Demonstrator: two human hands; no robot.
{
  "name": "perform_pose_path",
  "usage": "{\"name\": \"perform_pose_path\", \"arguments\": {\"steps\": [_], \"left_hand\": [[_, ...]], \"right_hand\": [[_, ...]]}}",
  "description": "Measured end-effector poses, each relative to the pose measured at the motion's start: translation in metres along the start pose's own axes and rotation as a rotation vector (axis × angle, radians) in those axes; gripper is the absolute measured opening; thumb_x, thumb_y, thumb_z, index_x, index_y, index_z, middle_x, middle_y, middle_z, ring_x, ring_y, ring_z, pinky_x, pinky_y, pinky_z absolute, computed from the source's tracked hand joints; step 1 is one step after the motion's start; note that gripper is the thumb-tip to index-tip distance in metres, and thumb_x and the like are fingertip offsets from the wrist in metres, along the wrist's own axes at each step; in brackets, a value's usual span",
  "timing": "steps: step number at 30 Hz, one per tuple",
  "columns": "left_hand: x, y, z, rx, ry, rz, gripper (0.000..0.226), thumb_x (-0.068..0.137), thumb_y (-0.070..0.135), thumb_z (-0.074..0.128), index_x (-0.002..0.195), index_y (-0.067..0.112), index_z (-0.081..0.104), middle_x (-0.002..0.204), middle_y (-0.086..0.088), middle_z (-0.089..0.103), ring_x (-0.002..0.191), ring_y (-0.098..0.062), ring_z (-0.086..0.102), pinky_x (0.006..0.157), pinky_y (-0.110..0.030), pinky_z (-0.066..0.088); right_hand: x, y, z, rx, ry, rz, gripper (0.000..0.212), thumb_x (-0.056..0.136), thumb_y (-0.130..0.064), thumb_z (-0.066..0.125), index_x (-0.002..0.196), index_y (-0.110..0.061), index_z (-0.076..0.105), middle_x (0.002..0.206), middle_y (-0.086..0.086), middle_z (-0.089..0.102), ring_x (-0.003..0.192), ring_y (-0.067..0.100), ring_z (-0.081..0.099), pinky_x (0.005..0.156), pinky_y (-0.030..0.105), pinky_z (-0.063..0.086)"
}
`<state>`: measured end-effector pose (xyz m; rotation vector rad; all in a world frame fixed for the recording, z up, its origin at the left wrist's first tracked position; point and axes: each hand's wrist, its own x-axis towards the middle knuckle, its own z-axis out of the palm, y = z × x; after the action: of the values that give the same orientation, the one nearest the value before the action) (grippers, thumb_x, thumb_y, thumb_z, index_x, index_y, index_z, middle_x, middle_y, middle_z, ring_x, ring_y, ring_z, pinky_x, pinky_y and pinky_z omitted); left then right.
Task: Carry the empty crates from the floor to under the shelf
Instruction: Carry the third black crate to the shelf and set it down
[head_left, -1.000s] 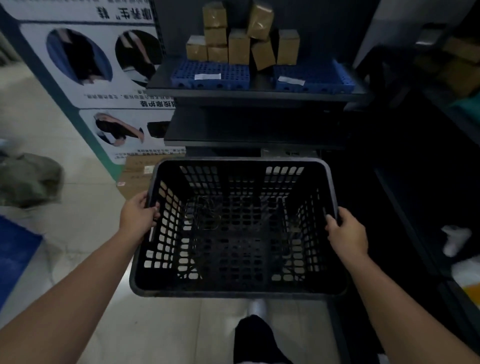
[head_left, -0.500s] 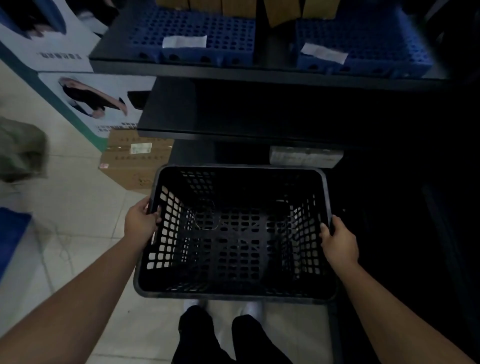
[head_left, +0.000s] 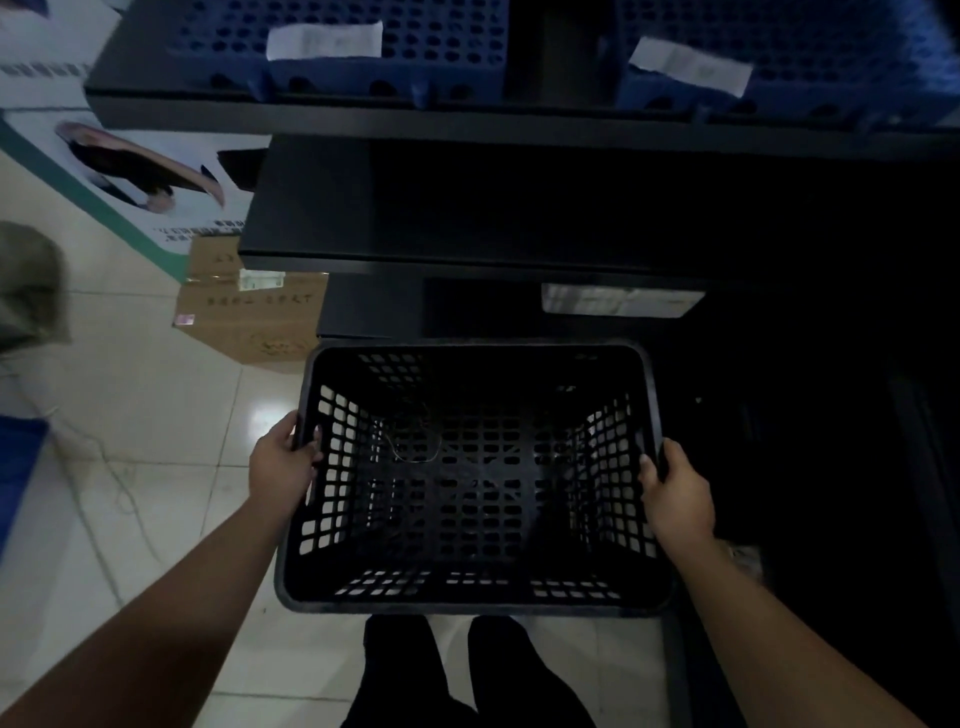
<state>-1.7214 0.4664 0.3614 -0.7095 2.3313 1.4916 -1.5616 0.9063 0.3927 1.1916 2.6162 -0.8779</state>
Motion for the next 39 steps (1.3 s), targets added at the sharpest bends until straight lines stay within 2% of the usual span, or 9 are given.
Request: {"name": "perform_pose_path", "arguments": {"steps": [4,9,11,14,19,23,29,35,39], "left_hand": [[0.008,0.004,0.003,-0.032,-0.040,0.004,0.050,0.088,-0.013,0.055,0.107,0.031,0.069,0.094,-0.011,0.071,0.064,-0.019,0.057,0.064,-0.037,0.049],[0.006,0.012,0.002,0.051,-0.032,0.016,0.048,0.087,-0.012,0.058,0.101,0.034,0.067,0.100,-0.018,0.073,0.070,-0.024,0.065,0.068,-0.039,0.054],[0.004,0.016,-0.001,0.174,-0.038,0.064,0.044,0.085,-0.003,0.066,0.119,0.025,0.065,0.112,-0.017,0.072,0.090,-0.030,0.069,0.082,-0.044,0.055],[-0.001,0.029,-0.004,0.394,-0.020,0.141,0.069,0.085,0.010,0.074,0.148,0.016,0.046,0.141,-0.018,0.056,0.125,-0.036,0.055,0.102,-0.045,0.041],[-0.021,0.073,0.003,0.432,-0.042,0.456,0.068,0.083,0.012,0.079,0.145,0.010,0.050,0.138,-0.020,0.056,0.128,-0.036,0.050,0.102,-0.036,0.036],[-0.035,0.102,0.005,0.401,-0.153,0.601,0.071,0.086,0.026,0.077,0.149,0.028,0.045,0.144,-0.004,0.050,0.128,-0.017,0.046,0.099,-0.030,0.036],[-0.067,0.151,0.008,0.403,-0.383,0.783,0.072,0.087,0.041,0.075,0.150,0.040,0.040,0.154,0.000,0.043,0.139,-0.020,0.040,0.103,-0.031,0.032],[-0.136,0.192,0.030,0.385,-0.733,0.988,0.071,0.082,0.059,0.068,0.144,0.058,0.033,0.155,0.015,0.037,0.136,-0.005,0.036,0.105,-0.033,0.034],[-0.210,0.191,0.063,0.331,-0.995,1.097,0.073,0.075,0.069,0.065,0.142,0.061,0.037,0.152,0.020,0.040,0.135,-0.001,0.038,0.102,-0.025,0.032]], "right_hand": [[0.002,0.000,0.004,-0.010,0.027,0.002,0.037,0.101,-0.032,0.049,0.128,-0.007,0.052,0.086,0.020,0.067,0.073,0.036,0.065,0.063,0.042,0.055],[0.002,-0.002,0.002,-0.057,-0.012,0.015,0.033,0.100,-0.034,0.050,0.125,-0.012,0.050,0.085,0.017,0.067,0.071,0.036,0.064,0.062,0.044,0.057],[0.003,-0.005,-0.003,-0.083,-0.038,0.017,0.043,0.099,-0.039,0.051,0.135,-0.014,0.045,0.103,0.019,0.067,0.086,0.039,0.065,0.069,0.045,0.056],[0.002,-0.014,-0.013,-0.083,-0.011,-0.020,0.062,0.096,-0.041,0.057,0.148,-0.014,0.036,0.136,0.023,0.052,0.118,0.042,0.053,0.086,0.048,0.050],[-0.014,-0.045,-0.044,-0.024,0.131,-0.157,0.067,0.093,-0.037,0.064,0.149,-0.011,0.040,0.154,0.021,0.035,0.140,0.039,0.032,0.110,0.050,0.034],[-0.046,-0.068,-0.073,0.076,0.199,-0.219,0.069,0.093,-0.040,0.063,0.151,-0.015,0.037,0.159,0.013,0.029,0.146,0.031,0.024,0.115,0.051,0.030],[-0.126,-0.072,-0.108,0.234,0.351,-0.164,0.072,0.091,-0.045,0.064,0.152,-0.023,0.034,0.163,0.002,0.024,0.150,0.022,0.014,0.118,0.044,0.022],[-0.240,-0.044,-0.120,0.317,0.562,0.034,0.073,0.089,-0.049,0.064,0.152,-0.030,0.033,0.163,-0.006,0.021,0.150,0.018,0.017,0.117,0.048,0.026],[-0.338,-0.002,-0.121,0.313,0.767,0.207,0.073,0.088,-0.052,0.063,0.152,-0.035,0.032,0.161,-0.012,0.023,0.148,0.013,0.019,0.117,0.040,0.026]]}}
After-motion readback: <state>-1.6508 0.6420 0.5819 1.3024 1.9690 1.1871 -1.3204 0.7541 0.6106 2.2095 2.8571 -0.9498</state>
